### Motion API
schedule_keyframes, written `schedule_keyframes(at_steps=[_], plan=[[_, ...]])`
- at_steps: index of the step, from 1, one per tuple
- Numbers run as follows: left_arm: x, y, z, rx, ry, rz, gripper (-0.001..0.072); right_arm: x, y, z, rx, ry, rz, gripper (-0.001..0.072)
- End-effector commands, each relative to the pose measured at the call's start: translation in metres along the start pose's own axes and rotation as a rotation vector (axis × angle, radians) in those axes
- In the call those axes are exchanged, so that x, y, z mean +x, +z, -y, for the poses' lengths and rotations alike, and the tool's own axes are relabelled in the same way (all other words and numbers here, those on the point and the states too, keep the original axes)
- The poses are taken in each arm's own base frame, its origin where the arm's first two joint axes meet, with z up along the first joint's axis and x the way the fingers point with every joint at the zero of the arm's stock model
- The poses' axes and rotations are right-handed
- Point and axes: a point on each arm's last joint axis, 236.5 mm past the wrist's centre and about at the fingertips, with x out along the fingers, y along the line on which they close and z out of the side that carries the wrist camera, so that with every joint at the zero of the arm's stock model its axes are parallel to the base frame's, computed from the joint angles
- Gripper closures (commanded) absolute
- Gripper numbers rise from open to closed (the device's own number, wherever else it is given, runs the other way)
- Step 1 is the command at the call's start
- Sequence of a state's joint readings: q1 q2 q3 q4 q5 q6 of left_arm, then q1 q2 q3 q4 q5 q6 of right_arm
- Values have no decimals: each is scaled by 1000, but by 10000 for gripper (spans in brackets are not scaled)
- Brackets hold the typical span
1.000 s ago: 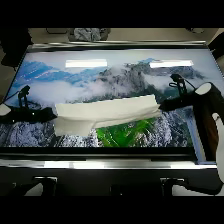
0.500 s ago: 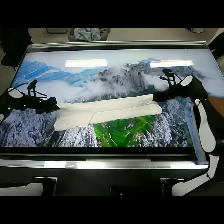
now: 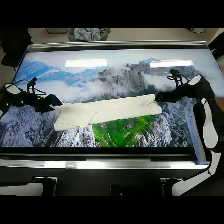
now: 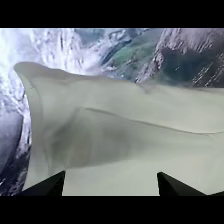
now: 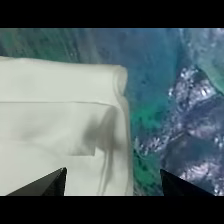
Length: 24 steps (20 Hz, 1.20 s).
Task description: Fold the shirts.
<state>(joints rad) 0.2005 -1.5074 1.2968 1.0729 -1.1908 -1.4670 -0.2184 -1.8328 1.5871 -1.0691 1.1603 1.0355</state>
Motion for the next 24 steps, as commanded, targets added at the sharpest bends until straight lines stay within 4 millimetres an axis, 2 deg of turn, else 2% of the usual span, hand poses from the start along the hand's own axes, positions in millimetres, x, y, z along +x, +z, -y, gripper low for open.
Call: schedule_keyframes(at_steps=[1, 4, 6, 7, 8, 9, 10, 11, 12, 13, 14, 15, 17, 21, 24], plan=[[-29, 1, 25, 61, -15, 47, 43, 9, -8, -1, 110, 100, -17, 6], [-47, -4, 54, 129, -32, 86, 43, 35, -3, -24, 174, 218, -10, 6], [-55, -9, 71, 171, -43, 104, 43, 51, -11, -31, 192, 236, -48, 16], [-59, -11, 78, 186, -48, 110, 43, 57, -17, -35, 213, 243, -77, 55], [-60, -14, 84, 201, -53, 112, 43, 61, -21, -40, 223, 250, -102, 145], [-60, -16, 89, 213, -57, 111, 43, 64, -24, -44, 219, 255, -115, 314], [-58, -19, 93, 223, -60, 102, 43, 65, -25, -49, 213, 262, -126, 550], [-55, -22, 97, 234, -63, 94, 45, 63, -26, -53, 212, 276, -133, 667], [-49, -24, 102, 245, -67, 89, 57, 57, -26, -58, 182, 292, -134, 667], [-41, -28, 108, 258, -71, 83, 183, 48, -23, -63, 123, 300, -119, 667], [-30, -32, 115, 274, -76, 72, 468, 36, -19, -69, 74, 308, -104, 667], [-18, -37, 123, 293, -81, 66, 641, 20, -15, -77, 38, 311, -90, 667], [13, -47, 149, 319, -120, 61, 655, -21, -6, -97, -34, 311, -47, 667], [80, -89, 231, 197, -347, -38, 661, -110, 11, -138, -115, 270, 84, 670], [130, -116, 272, 62, -441, -92, 678, -153, 12, -166, -173, 222, 150, 670]])
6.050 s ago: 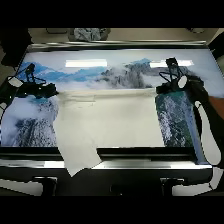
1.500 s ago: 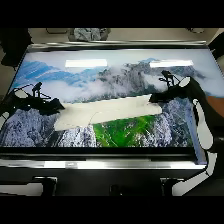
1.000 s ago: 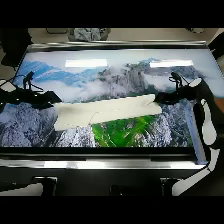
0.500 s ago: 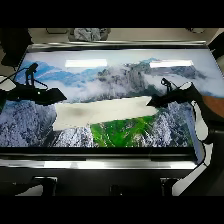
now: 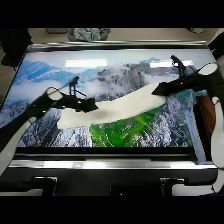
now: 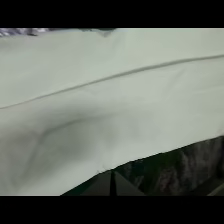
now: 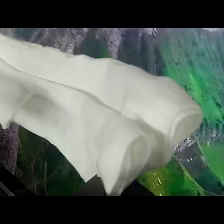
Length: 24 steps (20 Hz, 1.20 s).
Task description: Fold the shirts.
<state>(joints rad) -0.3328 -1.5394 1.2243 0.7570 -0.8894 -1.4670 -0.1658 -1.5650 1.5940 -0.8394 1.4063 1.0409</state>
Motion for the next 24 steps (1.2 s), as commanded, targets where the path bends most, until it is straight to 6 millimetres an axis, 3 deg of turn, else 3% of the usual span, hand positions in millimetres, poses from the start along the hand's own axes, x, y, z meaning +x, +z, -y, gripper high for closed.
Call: schedule_keyframes(at_steps=[1, 5, 10, 12, 13, 16, 19, 22, 24], plan=[[72, -17, 44, -208, -167, -1, 678, -39, 4, -50, -62, -32, 45, 670], [116, -39, 83, -353, -337, -39, 678, -61, 3, -106, -152, -17, 77, 669], [153, -53, 97, -534, -404, -61, 678, -89, 0, -133, -155, -33, 132, 668], [150, -45, 101, -466, -438, -33, 680, -90, 1, -133, -157, -36, 137, 668], [139, -39, 103, -393, -464, -27, 681, -90, 5, -131, -154, -40, 152, 668], [81, -6, 84, -202, -405, 61, 683, -83, 25, -123, -132, -40, 213, 668], [-22, 42, 33, -84, -259, 262, 683, -50, 41, -135, -135, 16, 226, 668], [-146, 76, -24, -63, -113, 502, 682, 16, 42, -176, -181, 103, 173, 668], [-217, 80, -41, -57, -57, 625, 682, 68, 34, -207, -198, 169, 124, 668]])
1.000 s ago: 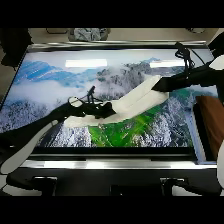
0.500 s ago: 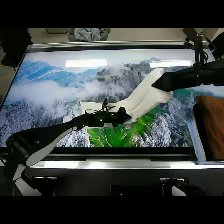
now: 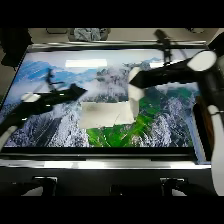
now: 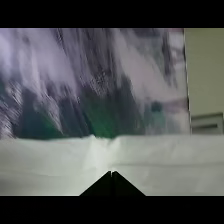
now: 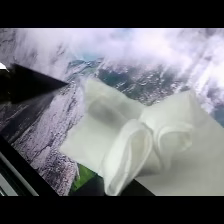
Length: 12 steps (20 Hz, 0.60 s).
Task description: Fold the shirts.
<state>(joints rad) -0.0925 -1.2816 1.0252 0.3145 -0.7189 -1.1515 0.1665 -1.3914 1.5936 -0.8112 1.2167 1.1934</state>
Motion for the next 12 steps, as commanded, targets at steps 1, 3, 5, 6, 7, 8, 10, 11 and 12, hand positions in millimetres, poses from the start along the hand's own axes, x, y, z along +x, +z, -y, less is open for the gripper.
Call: schedule_keyframes(at_steps=[1, 3, 5, 6, 7, 8, 10, 11, 12], plan=[[-118, 60, -15, 105, 133, 217, 681, 90, -13, -43, -9, 103, -42, 668], [-165, 75, 1, 145, 139, 315, 681, 146, -31, -64, 39, 170, -71, 668], [-196, 78, 20, 175, 135, 378, 681, 195, -46, -78, 124, 219, -75, 668], [-205, 76, 29, 184, 127, 395, 681, 217, -55, -80, 169, 232, -79, 667], [-211, 73, 39, 201, 118, 405, 681, 235, -65, -80, 208, 239, -88, 664], [-215, 70, 46, 217, 112, 412, 681, 251, -77, -86, 254, 262, -110, 573], [-220, 68, 54, 233, 105, 424, 681, 269, -94, -94, 313, 298, -145, 138], [-220, 68, 54, 233, 105, 424, 681, 269, -97, -93, 289, 296, -154, 107], [-219, 68, 52, 233, 111, 421, 681, 262, -97, -87, 246, 289, -162, 106]])
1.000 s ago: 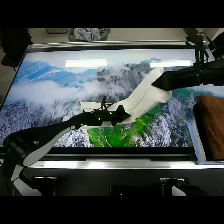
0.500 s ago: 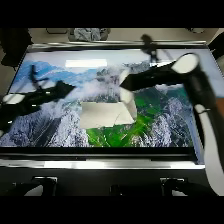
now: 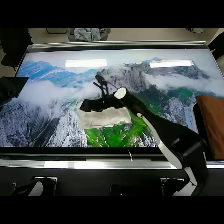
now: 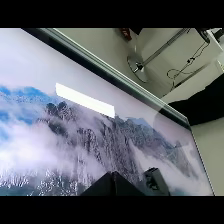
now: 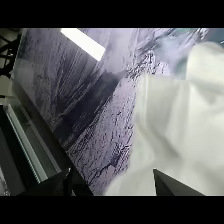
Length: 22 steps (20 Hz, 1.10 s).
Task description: Fold the shirts.
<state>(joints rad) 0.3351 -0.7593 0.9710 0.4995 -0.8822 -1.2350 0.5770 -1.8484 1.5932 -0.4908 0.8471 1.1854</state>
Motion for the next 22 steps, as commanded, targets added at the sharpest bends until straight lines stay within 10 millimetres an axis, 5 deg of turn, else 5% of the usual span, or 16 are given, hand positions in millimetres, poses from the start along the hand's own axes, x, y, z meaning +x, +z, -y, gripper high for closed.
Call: schedule_keyframes(at_steps=[1, 4, 7, 8, 9, 15, 22], plan=[[-9, 1, 1, 30, 20, 9, 681, 3, -9, 12, -30, -6, -38, 106], [-10, -2, -14, 77, 79, -9, 680, -83, -10, 62, -142, -188, -167, 106], [-11, -5, -26, 119, 130, -26, 680, -206, -24, 154, -93, -549, -304, 97], [-11, -6, -28, 124, 139, -30, 680, -235, -34, 179, -8, -617, -335, 99], [-11, -6, -30, 124, 141, -32, 680, -244, -41, 192, 52, -606, -338, 99], [-8, -8, -34, 116, 145, -41, 679, -176, -49, 208, 195, -356, -296, 59], [-8, -7, -33, 116, 144, -41, 679, -140, -52, 207, 301, -220, -273, 124]])
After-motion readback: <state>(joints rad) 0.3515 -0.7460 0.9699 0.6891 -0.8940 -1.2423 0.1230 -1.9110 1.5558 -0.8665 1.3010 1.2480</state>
